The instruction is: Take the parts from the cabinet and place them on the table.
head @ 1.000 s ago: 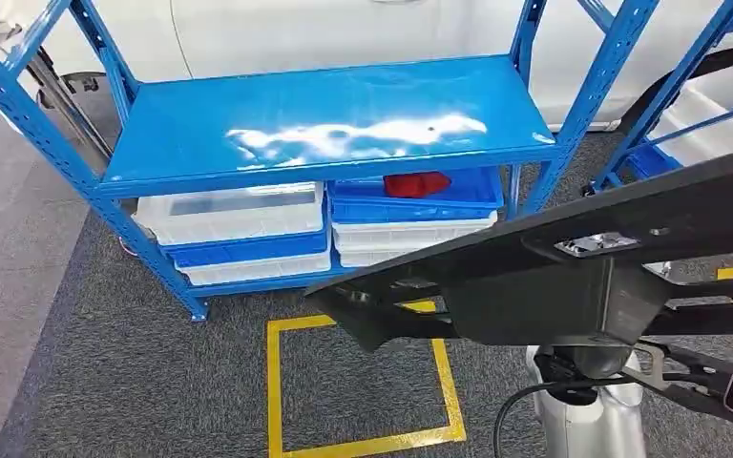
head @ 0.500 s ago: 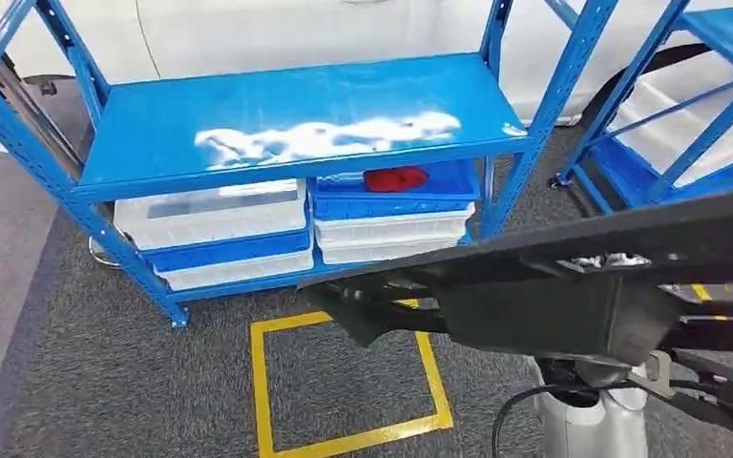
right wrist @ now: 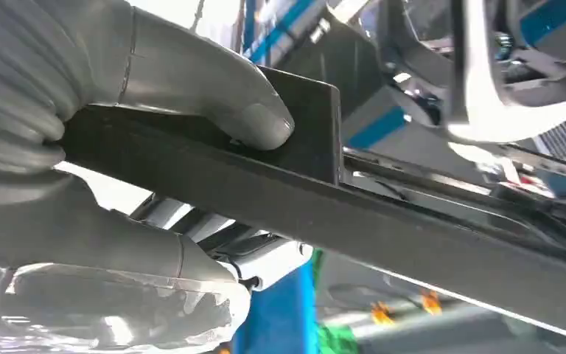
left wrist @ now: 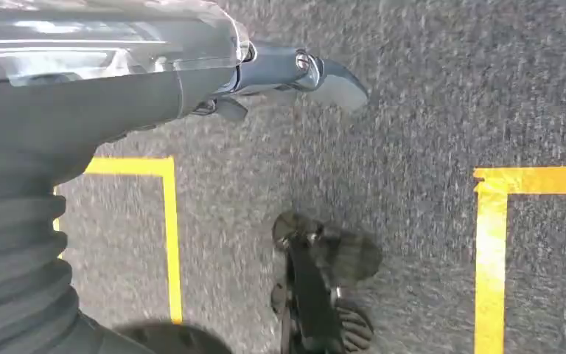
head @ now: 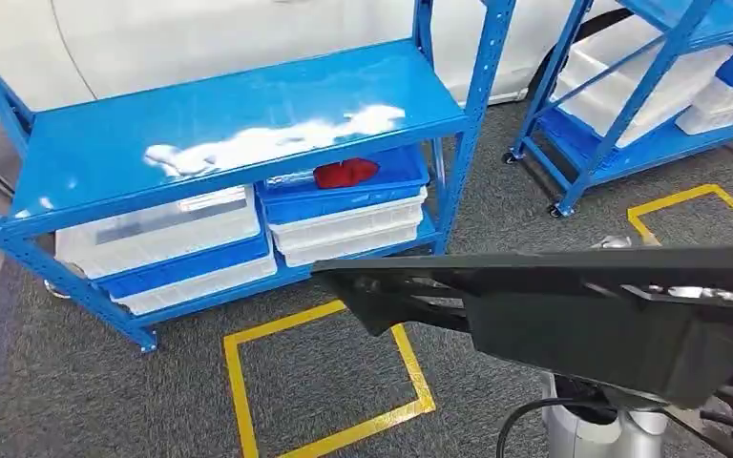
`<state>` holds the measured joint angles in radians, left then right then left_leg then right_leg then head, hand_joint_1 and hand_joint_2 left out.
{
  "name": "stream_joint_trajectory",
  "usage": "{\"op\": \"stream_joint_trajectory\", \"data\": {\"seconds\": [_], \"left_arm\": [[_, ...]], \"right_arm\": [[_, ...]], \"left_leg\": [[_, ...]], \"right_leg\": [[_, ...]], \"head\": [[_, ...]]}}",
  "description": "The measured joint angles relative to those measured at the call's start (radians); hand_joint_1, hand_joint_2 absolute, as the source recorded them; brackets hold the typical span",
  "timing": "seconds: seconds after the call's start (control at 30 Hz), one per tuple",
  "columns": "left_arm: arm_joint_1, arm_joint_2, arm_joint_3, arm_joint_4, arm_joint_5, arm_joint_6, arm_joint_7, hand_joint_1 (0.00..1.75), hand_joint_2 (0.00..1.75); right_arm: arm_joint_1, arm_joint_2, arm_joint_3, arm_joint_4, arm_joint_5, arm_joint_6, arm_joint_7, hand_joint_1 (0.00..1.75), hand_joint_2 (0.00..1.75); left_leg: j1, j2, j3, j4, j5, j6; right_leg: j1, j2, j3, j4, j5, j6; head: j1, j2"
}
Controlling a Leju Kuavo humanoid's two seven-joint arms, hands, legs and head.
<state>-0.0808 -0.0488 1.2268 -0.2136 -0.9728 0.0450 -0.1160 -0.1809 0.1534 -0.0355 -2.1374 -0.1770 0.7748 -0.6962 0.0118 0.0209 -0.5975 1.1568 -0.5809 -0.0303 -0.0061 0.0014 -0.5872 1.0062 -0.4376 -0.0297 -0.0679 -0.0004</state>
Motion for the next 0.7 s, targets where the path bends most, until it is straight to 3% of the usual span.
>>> {"op": "stream_joint_trajectory", "data": {"seconds": [0.03,0.07,0.1,0.13,0.2,0.23,0.27,0.3,0.37,0.4,0.43,0.47,0.7], "left_arm": [[0.004,0.01,-0.001,0.0,0.0,-0.006,-0.005,0.0,1.75],[0.007,0.015,-0.002,0.0,-0.001,-0.009,-0.01,0.0,1.75],[0.009,0.022,-0.004,0.0,0.0,-0.017,-0.018,0.0,1.75],[0.009,0.031,-0.004,0.0,0.001,-0.027,-0.03,0.0,1.75],[0.006,0.043,-0.004,0.0,0.01,-0.05,-0.048,0.0,1.75],[0.006,0.05,-0.004,0.0,0.011,-0.061,-0.056,0.0,1.75],[0.006,0.056,-0.004,0.0,0.011,-0.071,-0.06,0.0,1.75],[0.006,0.059,-0.004,0.0,0.012,-0.073,-0.063,0.0,1.75],[0.002,0.063,-0.004,0.0,0.019,-0.082,-0.07,0.0,1.75],[-0.002,0.061,-0.004,0.0,0.02,-0.084,-0.072,0.0,1.75],[-0.006,0.061,-0.004,0.0,0.02,-0.086,-0.073,0.0,1.75],[-0.005,0.061,-0.004,0.0,0.02,-0.087,-0.074,0.0,1.75],[-0.004,0.061,-0.004,0.0,0.02,-0.087,-0.074,0.0,1.75]], "right_arm": [[0.005,0.006,-0.008,-0.009,0.0,0.002,0.0,1.75,1.75],[0.011,0.013,-0.016,-0.019,0.0,0.005,0.0,1.75,1.75],[0.016,0.02,-0.025,-0.031,0.005,0.008,0.0,1.75,1.75],[0.018,0.025,-0.031,-0.04,0.008,0.014,0.0,1.75,1.75],[0.021,0.039,-0.036,-0.054,0.013,0.016,0.0,1.75,1.75],[0.021,0.047,-0.037,-0.06,0.013,0.015,0.0,1.75,1.75],[0.02,0.053,-0.037,-0.063,0.016,0.014,0.0,1.75,1.75],[0.021,0.058,-0.037,-0.066,0.018,0.01,0.0,1.75,1.75],[0.022,0.06,-0.037,-0.067,0.024,-0.012,0.0,1.75,1.75],[0.021,0.06,-0.037,-0.069,0.026,-0.018,0.0,1.75,1.75],[0.022,0.06,-0.037,-0.073,0.031,-0.026,0.001,1.75,1.75],[0.02,0.06,-0.037,-0.074,0.031,-0.03,0.001,1.75,1.75],[0.02,0.06,-0.037,-0.074,0.031,-0.032,0.001,1.75,1.75]], "left_leg": [[0.0,-0.008,-0.043,0.096,-0.04,-0.002],[0.0,-0.01,-0.071,0.153,-0.054,-0.003],[0.0,-0.011,-0.078,0.164,-0.044,-0.002],[0.0,-0.011,-0.062,0.126,-0.01,0.0],[0.001,-0.026,0.013,-0.038,0.082,0.006],[0.001,-0.071,0.048,-0.123,0.115,0.013],[0.006,-0.102,0.056,-0.147,0.104,0.017],[0.002,-0.092,0.057,-0.147,0.102,0.015],[-0.003,-0.075,0.058,-0.147,0.104,0.024],[0.007,-0.062,0.06,-0.158,0.112,0.034],[0.007,-0.048,0.061,-0.163,0.117,0.04],[0.007,-0.038,0.06,-0.164,0.117,0.047],[0.006,-0.032,0.06,-0.164,0.117,0.049]], "right_leg": [[0.002,0.014,-0.002,0.0,0.001,-0.002],[0.003,0.025,-0.002,0.001,0.001,-0.003],[0.003,0.037,-0.002,0.002,0.001,-0.003],[0.003,0.051,-0.002,0.003,0.001,-0.002],[0.003,0.076,0.0,0.009,0.0,-0.001],[0.001,0.089,-0.003,0.012,0.0,0.002],[0.007,0.099,-0.009,0.019,0.0,0.008],[0.001,0.112,-0.015,0.018,0.005,0.015],[-0.005,0.132,-0.02,0.012,0.012,0.03],[0.003,0.137,-0.023,0.013,0.013,0.039],[0.004,0.077,-0.029,0.029,0.0,0.04],[0.005,0.034,-0.049,0.073,-0.034,0.043],[0.004,0.024,-0.064,0.105,-0.054,0.045]], "head": [[0.0,0.0],[0.0,0.0],[0.0,0.0],[0.0,0.0],[0.0,0.0],[0.0,0.0],[0.0,0.0],[0.0,0.0],[0.0,0.0],[0.0,0.0],[0.0,0.0],[0.0,0.0],[0.0,0.0]]}}
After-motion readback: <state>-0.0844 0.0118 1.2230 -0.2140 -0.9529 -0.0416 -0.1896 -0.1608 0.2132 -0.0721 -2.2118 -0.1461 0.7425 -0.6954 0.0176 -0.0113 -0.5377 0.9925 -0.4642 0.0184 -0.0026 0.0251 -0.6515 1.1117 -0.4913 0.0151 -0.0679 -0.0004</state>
